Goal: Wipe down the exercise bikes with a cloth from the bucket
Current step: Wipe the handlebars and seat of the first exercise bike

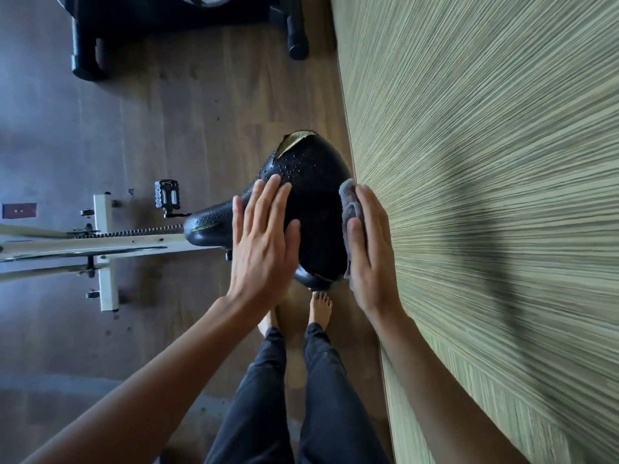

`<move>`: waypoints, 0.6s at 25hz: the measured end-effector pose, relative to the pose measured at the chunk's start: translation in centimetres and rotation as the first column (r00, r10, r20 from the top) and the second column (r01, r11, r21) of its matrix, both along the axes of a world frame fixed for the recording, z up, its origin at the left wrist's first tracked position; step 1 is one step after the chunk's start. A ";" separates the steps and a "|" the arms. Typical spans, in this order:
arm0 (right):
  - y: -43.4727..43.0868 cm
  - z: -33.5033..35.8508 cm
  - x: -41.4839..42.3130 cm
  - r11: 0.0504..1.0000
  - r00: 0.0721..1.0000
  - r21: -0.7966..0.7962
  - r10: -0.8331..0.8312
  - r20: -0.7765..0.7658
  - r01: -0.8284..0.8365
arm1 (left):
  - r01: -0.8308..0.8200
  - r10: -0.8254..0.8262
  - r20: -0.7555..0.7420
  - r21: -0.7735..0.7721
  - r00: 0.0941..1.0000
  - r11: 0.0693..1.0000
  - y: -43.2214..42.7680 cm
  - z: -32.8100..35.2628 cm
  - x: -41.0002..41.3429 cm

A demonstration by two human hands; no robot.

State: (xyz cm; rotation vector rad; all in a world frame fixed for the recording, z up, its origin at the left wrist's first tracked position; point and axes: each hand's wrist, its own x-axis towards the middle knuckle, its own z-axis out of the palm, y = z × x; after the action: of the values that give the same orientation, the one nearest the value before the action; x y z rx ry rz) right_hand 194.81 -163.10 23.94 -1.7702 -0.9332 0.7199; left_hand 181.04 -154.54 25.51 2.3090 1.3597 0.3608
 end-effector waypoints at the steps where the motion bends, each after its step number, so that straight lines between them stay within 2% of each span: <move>1: -0.9 -0.2 -0.9 1.000 0.996 0.006 0.013 0.084 -0.014 | -0.004 0.004 -0.008 -0.007 1.000 1.000 0.2 -0.2 -1.4; 5: -3.6 -0.5 -4.5 0.994 0.910 -0.053 0.113 0.400 -0.100 | 0.032 -0.033 -0.052 -0.019 0.998 0.999 1.3 -0.6 -5.0; 7: -3.6 -0.1 -5.2 0.983 0.857 -0.115 0.181 0.483 -0.143 | 0.074 -0.074 -0.067 -0.015 0.995 0.997 1.5 -0.6 -5.5; 11: -0.3 0.6 -4.2 0.957 0.694 -0.210 0.288 0.660 -0.198 | 0.119 -0.118 -0.084 0.008 0.989 0.993 1.5 -0.8 -5.8; 13: 1.0 0.4 -2.7 0.969 0.710 -0.194 0.244 0.661 -0.152 | 0.125 -0.123 -0.085 0.012 0.989 0.992 1.6 -0.9 -6.0; 15: 0.1 0.4 -2.5 0.979 0.786 -0.184 0.183 0.590 -0.090 | 0.127 -0.125 -0.091 0.021 0.988 0.992 1.5 -0.9 -6.0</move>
State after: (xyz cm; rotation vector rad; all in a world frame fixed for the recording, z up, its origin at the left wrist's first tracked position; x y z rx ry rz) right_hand 192.29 -162.95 24.34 -2.1322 -1.4821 0.2978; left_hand 175.01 -152.99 24.58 2.4448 1.2488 0.2403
